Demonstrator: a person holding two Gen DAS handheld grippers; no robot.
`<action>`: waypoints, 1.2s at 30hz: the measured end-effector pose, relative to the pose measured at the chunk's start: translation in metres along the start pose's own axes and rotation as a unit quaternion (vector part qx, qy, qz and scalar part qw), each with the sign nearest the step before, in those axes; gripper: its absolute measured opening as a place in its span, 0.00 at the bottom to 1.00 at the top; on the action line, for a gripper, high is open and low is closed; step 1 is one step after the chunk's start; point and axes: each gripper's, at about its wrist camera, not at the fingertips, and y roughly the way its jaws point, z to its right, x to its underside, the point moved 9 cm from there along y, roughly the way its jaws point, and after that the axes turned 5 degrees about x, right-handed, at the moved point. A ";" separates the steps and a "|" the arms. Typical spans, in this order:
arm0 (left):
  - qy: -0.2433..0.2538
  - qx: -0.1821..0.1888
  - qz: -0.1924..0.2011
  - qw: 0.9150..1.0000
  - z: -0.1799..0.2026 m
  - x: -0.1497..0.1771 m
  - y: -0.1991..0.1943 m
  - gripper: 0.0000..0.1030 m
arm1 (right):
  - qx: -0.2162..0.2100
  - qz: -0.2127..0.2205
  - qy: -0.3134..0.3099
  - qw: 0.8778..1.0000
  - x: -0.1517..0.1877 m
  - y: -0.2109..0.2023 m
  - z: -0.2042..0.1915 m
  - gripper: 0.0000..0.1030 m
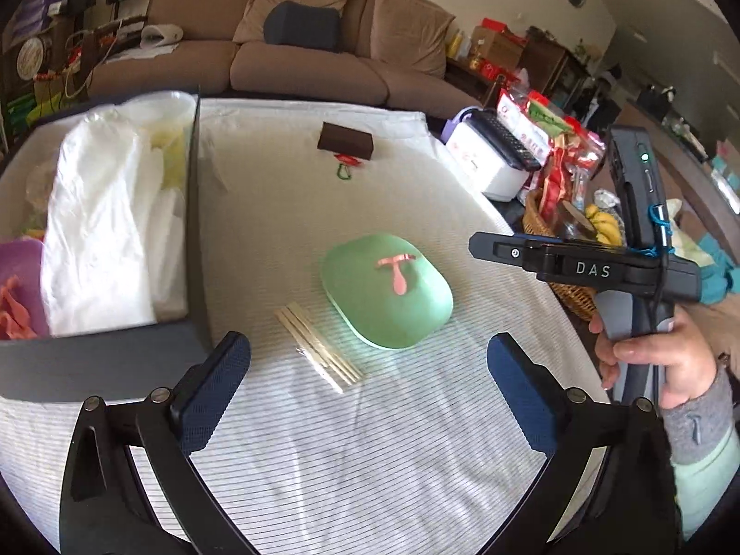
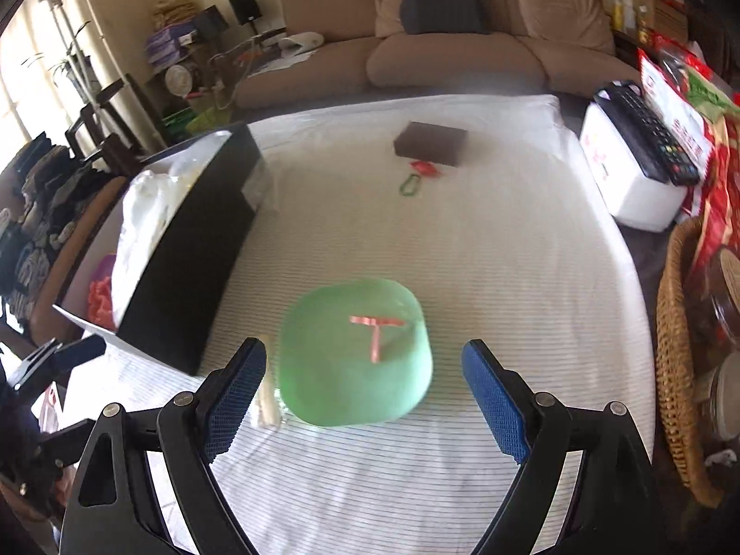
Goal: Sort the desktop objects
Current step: 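Open both grippers and move them toward the green dish, then grasp the pink toy in the green dish with the right gripper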
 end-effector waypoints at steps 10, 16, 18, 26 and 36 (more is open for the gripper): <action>-0.031 -0.026 -0.012 0.999 -0.001 0.007 0.069 1.00 | -0.024 0.023 0.006 0.999 -0.006 0.051 0.011 0.75; -0.011 -0.076 -0.036 0.996 -0.019 0.018 0.087 1.00 | -0.023 0.007 -0.041 0.999 -0.009 0.079 -0.001 0.58; -0.013 -0.081 -0.034 0.996 -0.024 0.021 0.083 1.00 | -0.023 -0.007 -0.046 0.999 -0.005 0.087 -0.003 0.54; -0.020 -0.090 -0.066 0.994 -0.037 0.043 0.085 1.00 | 0.005 -0.029 -0.086 0.996 0.012 0.115 -0.013 0.43; -0.059 -0.140 -0.070 0.986 -0.070 0.050 0.095 0.98 | -0.072 -0.020 -0.031 0.997 0.011 0.099 -0.023 0.42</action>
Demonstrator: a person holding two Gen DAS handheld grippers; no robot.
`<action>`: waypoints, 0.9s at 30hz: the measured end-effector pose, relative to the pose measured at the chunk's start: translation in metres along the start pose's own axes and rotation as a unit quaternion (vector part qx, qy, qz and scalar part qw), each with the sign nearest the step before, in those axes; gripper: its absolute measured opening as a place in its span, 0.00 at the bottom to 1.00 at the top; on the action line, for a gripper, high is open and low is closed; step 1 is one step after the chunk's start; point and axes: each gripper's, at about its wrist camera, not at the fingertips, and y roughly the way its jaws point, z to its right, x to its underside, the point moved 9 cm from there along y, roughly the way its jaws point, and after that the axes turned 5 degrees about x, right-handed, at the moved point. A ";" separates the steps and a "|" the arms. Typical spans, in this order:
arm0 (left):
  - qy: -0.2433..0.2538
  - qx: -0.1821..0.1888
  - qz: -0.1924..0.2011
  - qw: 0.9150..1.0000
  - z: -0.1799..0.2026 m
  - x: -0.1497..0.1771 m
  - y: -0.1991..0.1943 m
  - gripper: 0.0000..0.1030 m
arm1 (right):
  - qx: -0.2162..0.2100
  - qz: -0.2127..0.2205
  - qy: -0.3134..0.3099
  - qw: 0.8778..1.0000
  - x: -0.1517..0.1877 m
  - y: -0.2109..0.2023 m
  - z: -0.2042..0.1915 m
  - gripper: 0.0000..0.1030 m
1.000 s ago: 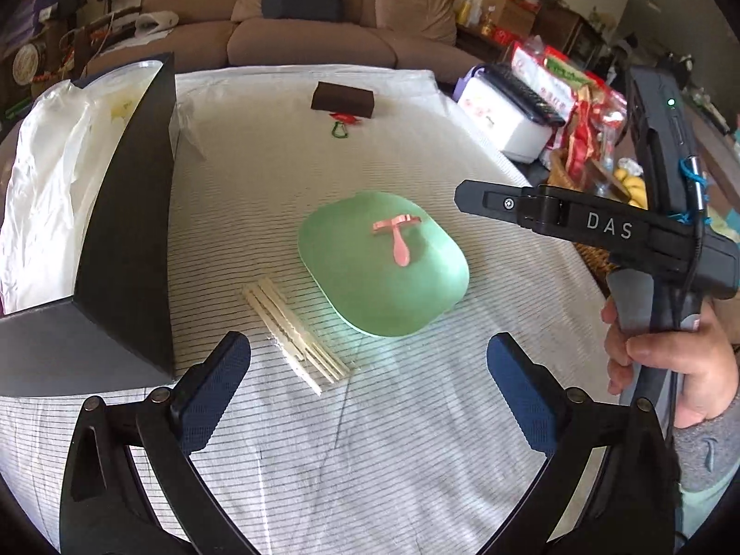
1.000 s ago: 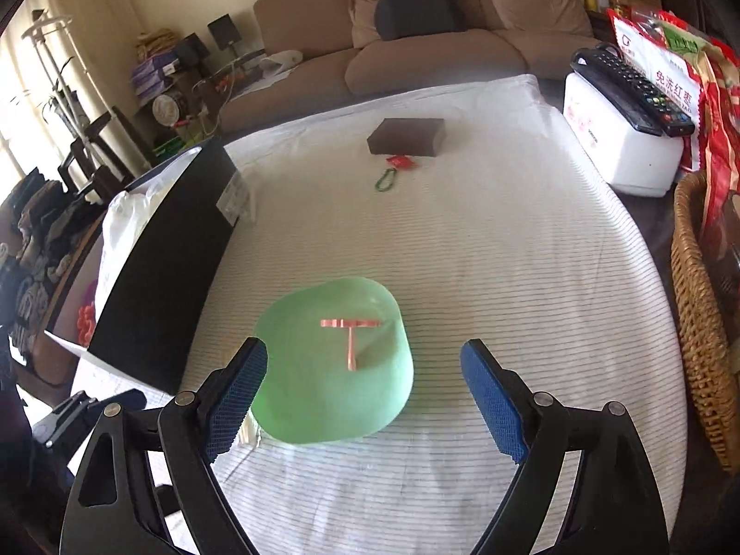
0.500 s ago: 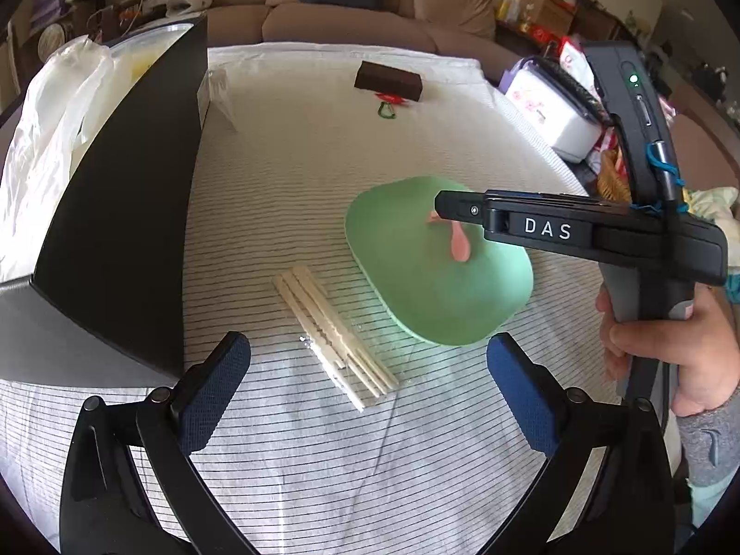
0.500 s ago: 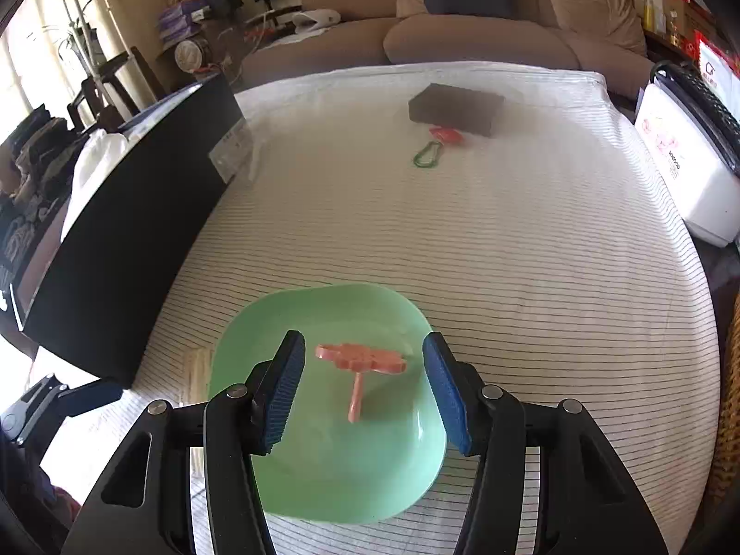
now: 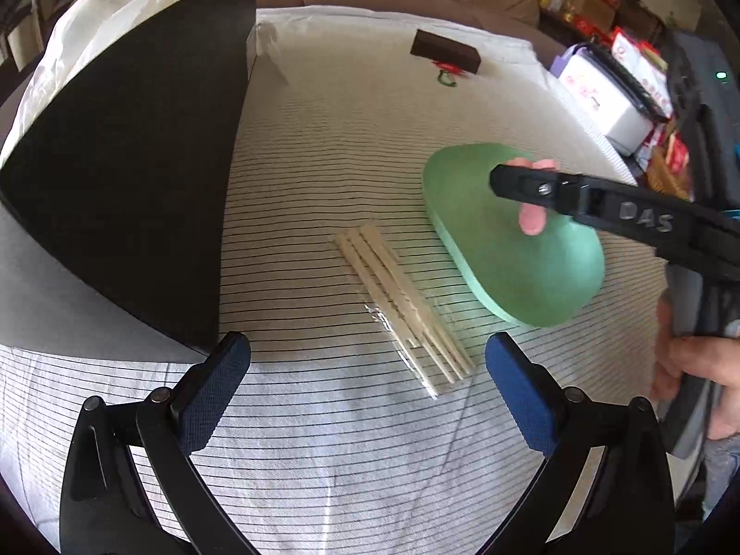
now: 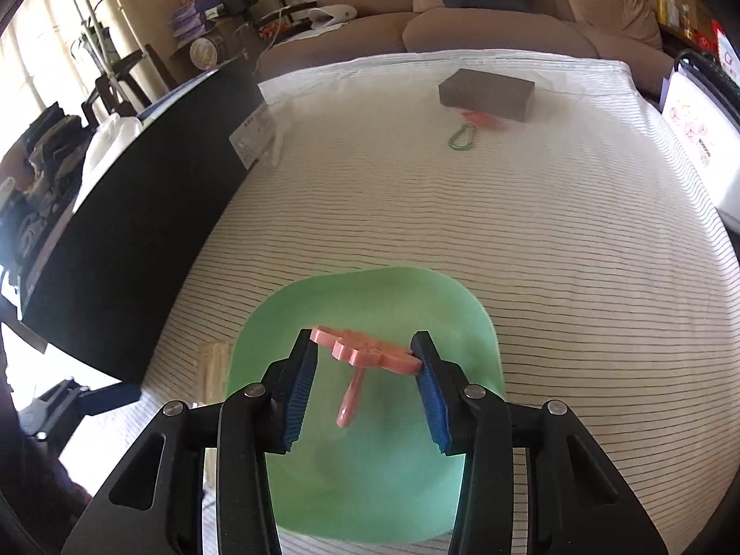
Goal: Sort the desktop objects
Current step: 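Grasp the pink toy in the green dish with the right gripper, then grasp the wooden sticks with the left gripper while the right gripper holds the pink toy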
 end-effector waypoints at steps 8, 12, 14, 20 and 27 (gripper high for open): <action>0.031 -0.062 0.013 0.998 0.009 -0.005 0.009 0.68 | -0.046 0.017 0.031 0.998 -0.008 -0.033 -0.009 0.42; 0.051 -0.062 0.017 0.997 0.019 -0.003 0.012 0.57 | -0.051 0.021 0.035 0.998 -0.009 -0.041 -0.006 0.42; 0.058 -0.050 0.018 0.997 0.023 -0.004 0.010 0.21 | -0.054 0.023 0.041 0.997 -0.011 -0.043 -0.004 0.42; 0.041 0.012 0.012 0.999 0.025 -0.004 0.002 0.06 | -0.067 0.032 0.055 0.996 -0.016 -0.052 0.001 0.42; 0.031 0.097 0.051 0.993 0.030 -0.017 -0.053 0.06 | -0.084 0.055 0.054 0.994 -0.026 -0.073 -0.004 0.42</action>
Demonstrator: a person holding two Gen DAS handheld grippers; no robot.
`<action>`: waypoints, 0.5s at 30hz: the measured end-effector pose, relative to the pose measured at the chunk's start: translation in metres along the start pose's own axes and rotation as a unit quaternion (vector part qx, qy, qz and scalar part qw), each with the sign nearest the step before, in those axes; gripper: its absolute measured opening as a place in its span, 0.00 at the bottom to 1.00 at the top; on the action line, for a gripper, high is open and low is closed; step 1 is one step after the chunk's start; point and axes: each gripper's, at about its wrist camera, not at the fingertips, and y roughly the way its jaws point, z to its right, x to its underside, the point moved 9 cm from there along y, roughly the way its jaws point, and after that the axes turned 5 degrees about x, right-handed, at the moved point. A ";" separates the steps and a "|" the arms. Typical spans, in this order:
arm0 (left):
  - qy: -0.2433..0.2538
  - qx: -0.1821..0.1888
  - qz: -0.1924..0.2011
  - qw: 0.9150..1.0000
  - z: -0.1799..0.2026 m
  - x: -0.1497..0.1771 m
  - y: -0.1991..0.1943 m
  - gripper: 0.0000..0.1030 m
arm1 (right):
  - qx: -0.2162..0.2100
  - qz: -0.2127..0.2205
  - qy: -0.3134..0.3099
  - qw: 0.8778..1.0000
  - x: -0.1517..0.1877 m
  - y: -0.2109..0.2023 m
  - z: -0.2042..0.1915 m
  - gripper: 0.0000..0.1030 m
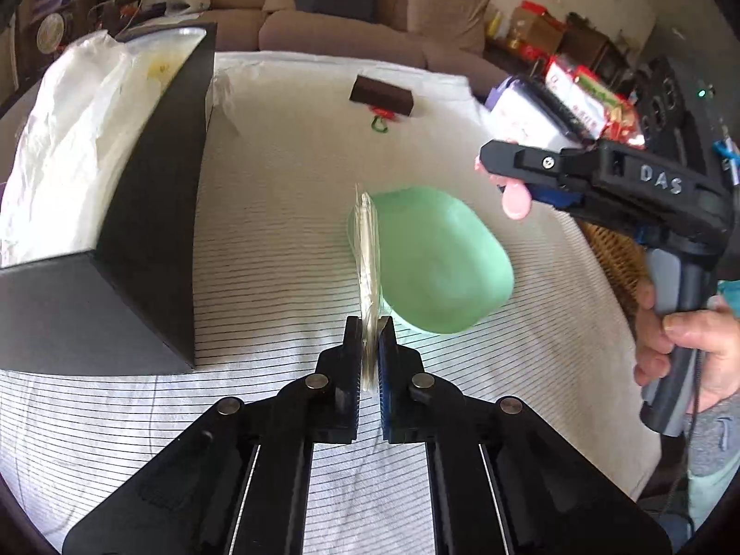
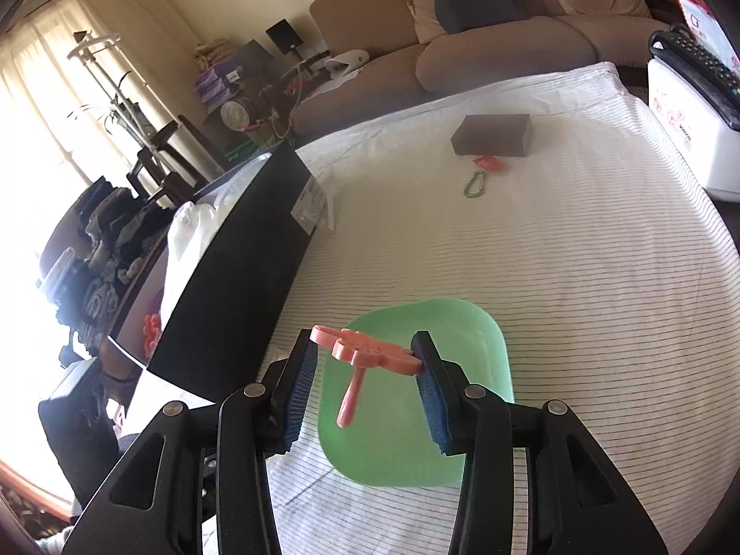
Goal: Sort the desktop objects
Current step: 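Carry the sticks and pink toy into the black box and release them onto the purple plate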
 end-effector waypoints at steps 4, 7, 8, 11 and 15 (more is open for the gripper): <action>-0.012 0.025 0.036 0.999 -0.004 -0.018 -0.047 0.06 | -0.016 0.012 -0.016 1.000 -0.007 -0.011 -0.021 0.42; -0.029 0.014 0.068 0.997 -0.030 -0.040 -0.094 0.06 | -0.041 0.017 -0.036 0.998 -0.010 -0.018 -0.055 0.42; -0.038 0.006 0.073 0.997 -0.044 -0.046 -0.107 0.06 | -0.051 0.016 -0.042 0.998 -0.010 -0.018 -0.070 0.42; -0.064 -0.039 0.077 0.994 -0.106 -0.062 -0.145 0.06 | -0.093 -0.006 -0.052 0.994 -0.010 -0.010 -0.118 0.42; -0.115 -0.094 0.066 0.987 -0.200 -0.065 -0.177 0.06 | -0.146 -0.055 -0.058 0.986 -0.017 0.026 -0.191 0.42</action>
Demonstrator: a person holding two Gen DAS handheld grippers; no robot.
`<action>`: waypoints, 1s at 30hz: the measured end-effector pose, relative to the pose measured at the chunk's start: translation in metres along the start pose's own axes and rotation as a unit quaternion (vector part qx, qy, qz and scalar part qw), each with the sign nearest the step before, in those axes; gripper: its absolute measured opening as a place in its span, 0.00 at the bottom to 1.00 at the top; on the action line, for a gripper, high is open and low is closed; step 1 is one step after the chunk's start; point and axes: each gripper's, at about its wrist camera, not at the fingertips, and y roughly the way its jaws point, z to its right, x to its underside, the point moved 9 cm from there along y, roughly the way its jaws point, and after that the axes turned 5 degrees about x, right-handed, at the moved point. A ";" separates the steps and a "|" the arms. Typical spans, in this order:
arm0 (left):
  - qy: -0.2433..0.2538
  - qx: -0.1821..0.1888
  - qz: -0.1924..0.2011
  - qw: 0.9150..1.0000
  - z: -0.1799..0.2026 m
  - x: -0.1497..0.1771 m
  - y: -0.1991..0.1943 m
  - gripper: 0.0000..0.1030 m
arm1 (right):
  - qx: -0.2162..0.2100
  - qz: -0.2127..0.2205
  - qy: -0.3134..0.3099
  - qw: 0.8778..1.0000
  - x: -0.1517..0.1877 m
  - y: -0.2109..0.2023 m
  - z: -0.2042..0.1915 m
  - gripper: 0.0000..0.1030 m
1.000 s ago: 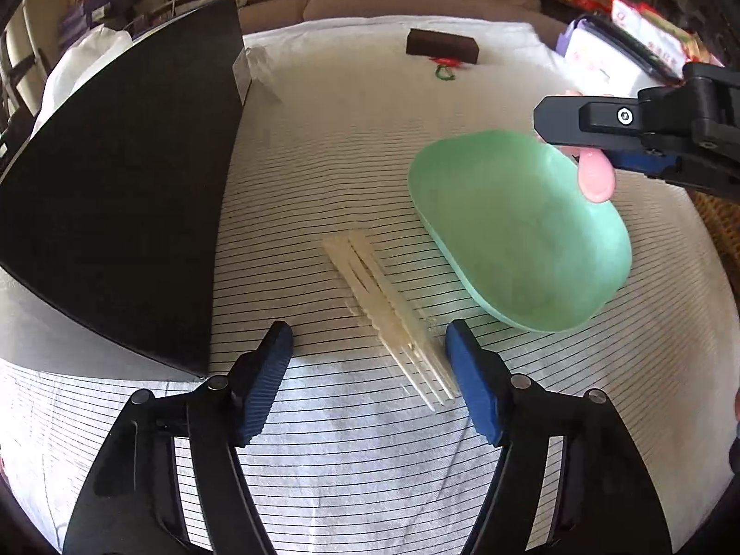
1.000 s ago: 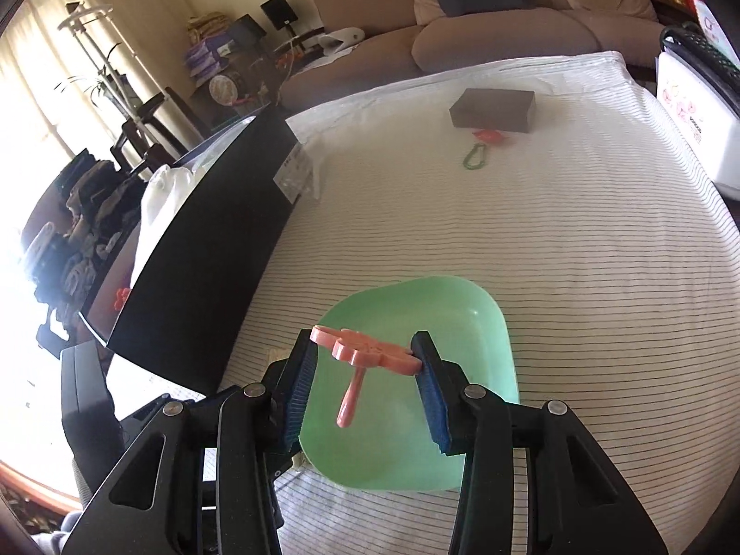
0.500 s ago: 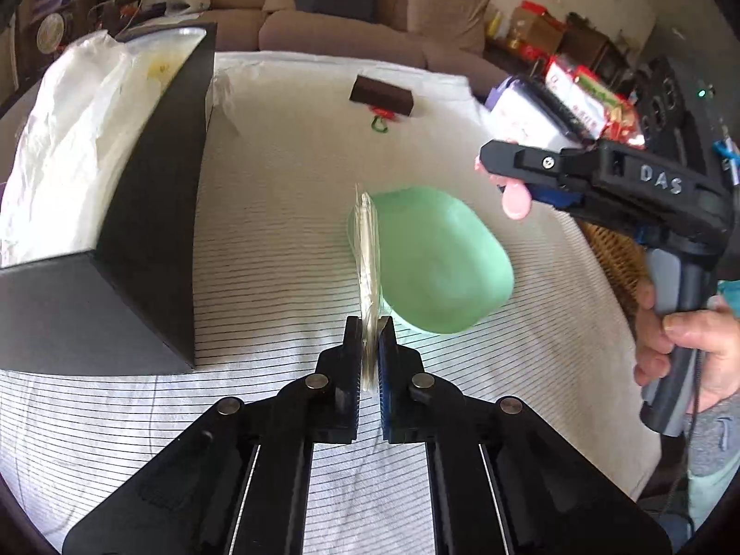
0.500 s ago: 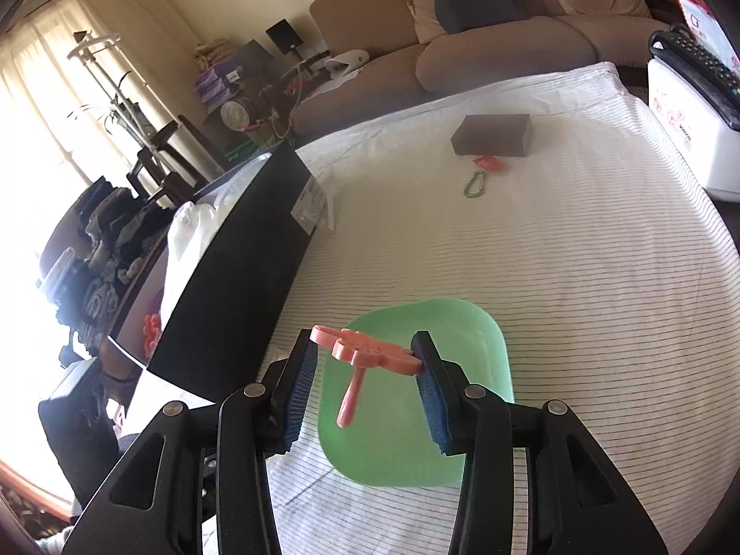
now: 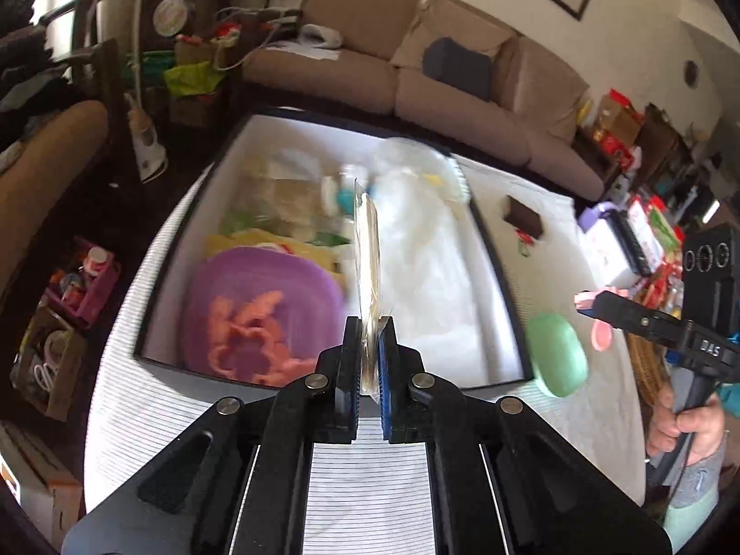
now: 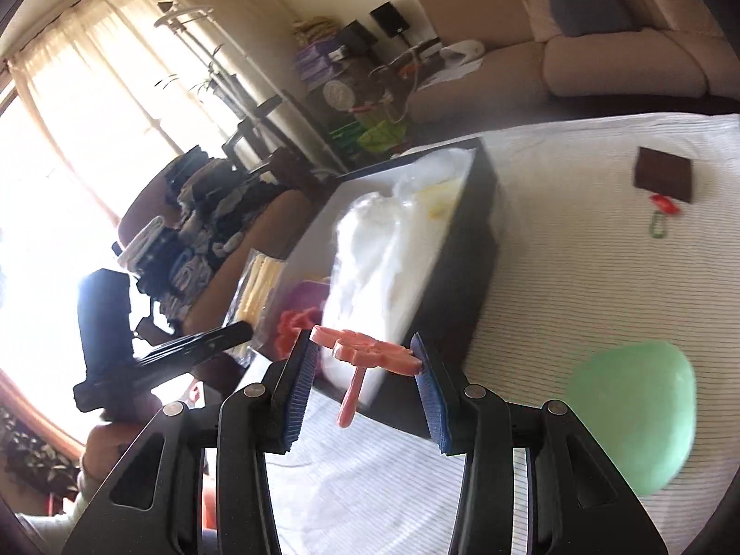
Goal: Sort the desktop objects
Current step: 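Carry the sticks and pink toy into the black box and release them onto the purple plate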
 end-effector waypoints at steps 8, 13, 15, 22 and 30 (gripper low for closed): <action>-0.032 -0.023 -0.007 0.999 -0.075 -0.001 0.013 0.06 | 0.023 -0.126 -0.035 0.991 -0.016 0.168 -0.071 0.42; -0.017 -0.024 -0.021 0.999 -0.079 -0.003 0.024 0.06 | 0.086 -0.174 -0.054 0.980 -0.007 0.222 -0.066 0.44; -0.007 -0.029 -0.029 0.999 -0.079 -0.004 0.033 0.06 | 0.088 -0.186 -0.049 0.977 -0.005 0.227 -0.062 0.46; 0.025 -0.046 -0.057 0.997 -0.074 -0.005 0.054 0.06 | 0.096 -0.154 -0.077 0.980 -0.013 0.191 -0.065 0.54; 0.093 -0.112 -0.095 0.985 -0.071 0.006 0.068 0.14 | 0.067 -0.111 -0.061 0.990 -0.008 0.125 -0.058 0.58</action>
